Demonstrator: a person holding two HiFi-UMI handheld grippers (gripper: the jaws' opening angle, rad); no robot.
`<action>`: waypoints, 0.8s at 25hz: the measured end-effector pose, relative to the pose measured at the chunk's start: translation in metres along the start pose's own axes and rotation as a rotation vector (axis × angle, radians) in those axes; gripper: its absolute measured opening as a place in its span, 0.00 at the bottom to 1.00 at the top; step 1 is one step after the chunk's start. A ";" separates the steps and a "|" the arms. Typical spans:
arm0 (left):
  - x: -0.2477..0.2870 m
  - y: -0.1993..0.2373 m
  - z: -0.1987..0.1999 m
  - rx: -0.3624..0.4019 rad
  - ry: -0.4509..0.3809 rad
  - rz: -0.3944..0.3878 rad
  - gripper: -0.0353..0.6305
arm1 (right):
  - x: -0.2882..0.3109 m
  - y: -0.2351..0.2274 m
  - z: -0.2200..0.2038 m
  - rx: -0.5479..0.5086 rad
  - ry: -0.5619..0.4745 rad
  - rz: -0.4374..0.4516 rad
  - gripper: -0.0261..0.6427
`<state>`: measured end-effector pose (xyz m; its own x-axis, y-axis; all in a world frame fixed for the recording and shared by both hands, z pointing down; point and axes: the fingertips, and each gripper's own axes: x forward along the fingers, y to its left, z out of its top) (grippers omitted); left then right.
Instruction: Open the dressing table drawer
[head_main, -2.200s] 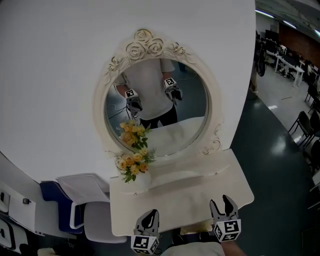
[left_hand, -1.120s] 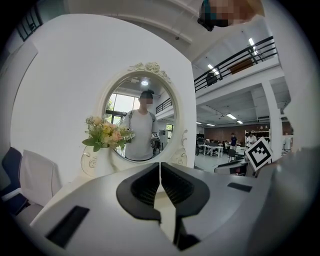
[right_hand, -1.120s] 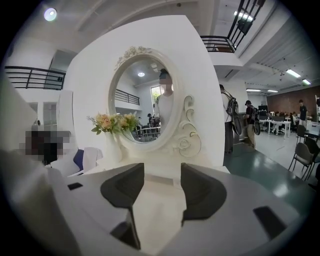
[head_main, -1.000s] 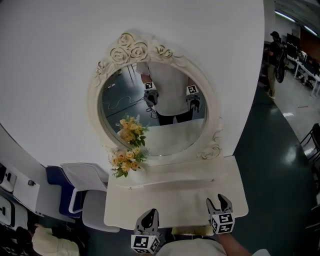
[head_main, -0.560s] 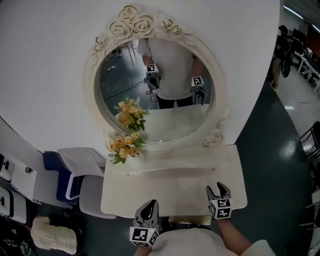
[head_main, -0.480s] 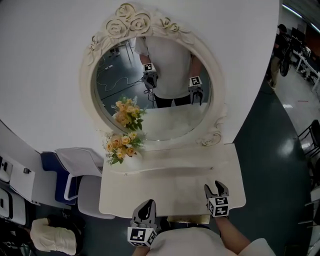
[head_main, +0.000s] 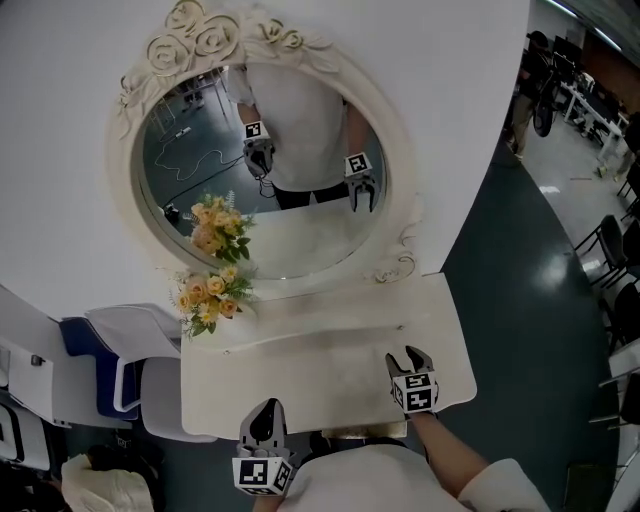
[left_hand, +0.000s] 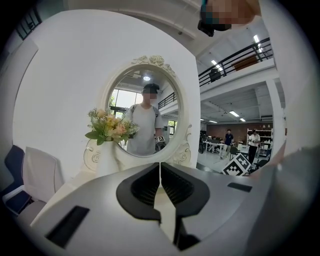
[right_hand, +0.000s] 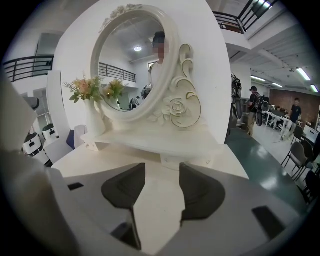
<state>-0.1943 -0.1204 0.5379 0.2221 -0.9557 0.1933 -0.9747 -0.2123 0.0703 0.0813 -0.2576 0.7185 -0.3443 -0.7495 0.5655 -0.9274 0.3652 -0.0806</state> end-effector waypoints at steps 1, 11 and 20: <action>0.000 0.001 0.000 0.002 0.002 0.002 0.09 | 0.004 -0.002 0.000 0.003 0.004 -0.002 0.36; -0.004 0.011 -0.002 0.002 0.014 0.049 0.09 | 0.039 -0.026 -0.005 0.021 0.054 -0.034 0.36; -0.004 0.011 -0.005 0.003 0.030 0.079 0.09 | 0.064 -0.041 -0.011 0.043 0.102 -0.041 0.35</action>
<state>-0.2060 -0.1183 0.5429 0.1449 -0.9630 0.2272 -0.9893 -0.1370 0.0503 0.0993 -0.3143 0.7666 -0.2909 -0.7026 0.6494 -0.9467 0.3093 -0.0894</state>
